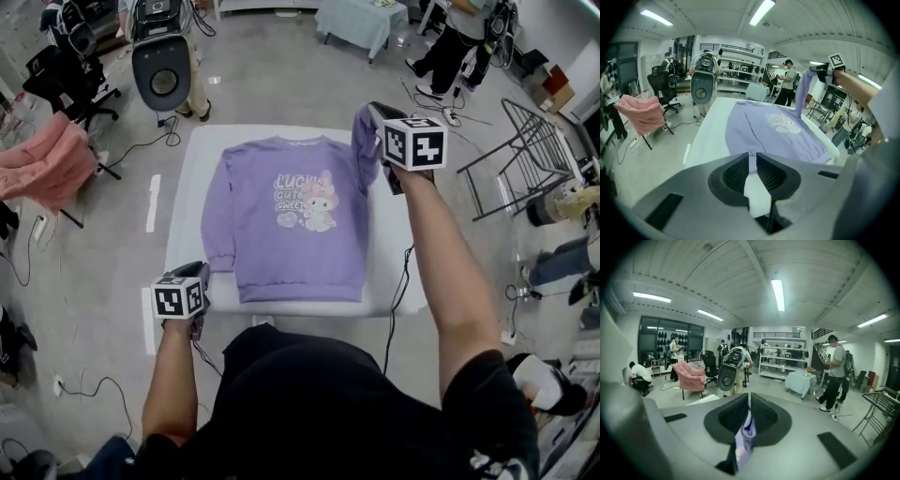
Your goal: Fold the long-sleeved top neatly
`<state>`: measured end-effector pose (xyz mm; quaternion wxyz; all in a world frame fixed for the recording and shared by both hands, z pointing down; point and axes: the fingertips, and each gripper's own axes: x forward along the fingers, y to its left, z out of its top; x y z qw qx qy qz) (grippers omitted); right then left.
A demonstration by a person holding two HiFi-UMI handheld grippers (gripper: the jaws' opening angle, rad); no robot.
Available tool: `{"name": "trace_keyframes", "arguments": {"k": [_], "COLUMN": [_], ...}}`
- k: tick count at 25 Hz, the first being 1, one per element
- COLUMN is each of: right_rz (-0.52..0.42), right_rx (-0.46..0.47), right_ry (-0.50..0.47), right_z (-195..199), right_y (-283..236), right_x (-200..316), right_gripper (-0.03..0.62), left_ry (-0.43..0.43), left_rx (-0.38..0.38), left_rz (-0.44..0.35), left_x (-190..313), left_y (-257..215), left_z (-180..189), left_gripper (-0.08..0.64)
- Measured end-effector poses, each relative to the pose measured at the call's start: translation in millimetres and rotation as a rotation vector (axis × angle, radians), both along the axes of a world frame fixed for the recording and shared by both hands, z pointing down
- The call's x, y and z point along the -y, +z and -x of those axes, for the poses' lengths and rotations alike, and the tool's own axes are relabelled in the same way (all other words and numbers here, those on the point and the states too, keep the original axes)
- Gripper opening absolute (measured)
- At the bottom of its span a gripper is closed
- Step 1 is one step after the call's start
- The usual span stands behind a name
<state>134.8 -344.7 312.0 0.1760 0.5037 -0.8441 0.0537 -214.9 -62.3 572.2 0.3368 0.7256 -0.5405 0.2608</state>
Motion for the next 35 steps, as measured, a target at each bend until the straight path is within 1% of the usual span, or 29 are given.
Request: {"name": "trace_keyframes", "arguments": {"k": [4, 7, 10, 15, 18, 21, 24, 26, 27, 29, 30, 32, 35], "right_rz": [0.073, 0.127, 0.194, 0.303, 0.312, 0.330, 0.364, 0.368, 0.356, 0.314, 0.291, 0.261, 0.279], "right_rx": [-0.014, -0.049, -0.132, -0.267, -0.349, -0.389, -0.392, -0.378, -0.367, -0.338, -0.318, -0.279, -0.256], "right_ry": [-0.054, -0.109, -0.159, -0.216, -0.260, -0.282, -0.280, -0.278, -0.283, -0.294, -0.296, -0.288, -0.273], "right_z": [63.8, 108.0, 145.8, 200.0, 229.6, 250.2, 264.4, 272.1, 276.4, 284.4, 286.5, 283.7, 267.9], "right_y": [32.7, 65.3, 114.0, 201.2, 232.2, 255.6, 276.4, 284.0, 284.6, 279.6, 274.1, 263.0, 258.8], "right_x": [5.3, 5.3, 3.0, -2.3, -2.9, -3.0, -2.8, -1.7, -0.9, 1.3, 2.4, 3.4, 0.4], "right_gripper": [0.021, 0.021, 0.023, 0.026, 0.026, 0.028, 0.029, 0.036, 0.046, 0.100, 0.116, 0.112, 0.088], "left_ry": [-0.010, -0.009, -0.008, 0.007, 0.038, 0.075, 0.105, 0.119, 0.126, 0.136, 0.137, 0.138, 0.155], "left_rx": [0.003, 0.008, 0.010, 0.024, 0.023, 0.018, 0.006, -0.005, -0.009, -0.012, -0.011, -0.009, -0.001], "left_rz": [-0.006, -0.012, -0.011, 0.016, 0.041, 0.061, 0.073, 0.077, 0.077, 0.072, 0.068, 0.059, 0.045], "left_x": [2.1, 0.7, -1.8, -1.5, 0.0, 5.2, 13.6, 18.0, 19.7, 22.7, 24.3, 28.0, 34.4], "left_y": [0.0, -0.1, 0.4, 5.8, 11.2, 17.2, 21.4, 21.8, 21.7, 20.7, 20.0, 18.1, 17.9], "left_z": [18.6, 30.9, 43.3, 62.4, 62.7, 57.0, 52.1, 48.6, 46.9, 45.8, 46.3, 47.6, 44.6], "left_gripper": [0.051, 0.051, 0.051, 0.051, 0.051, 0.051, 0.052, 0.051, 0.051, 0.051, 0.051, 0.052, 0.051]}}
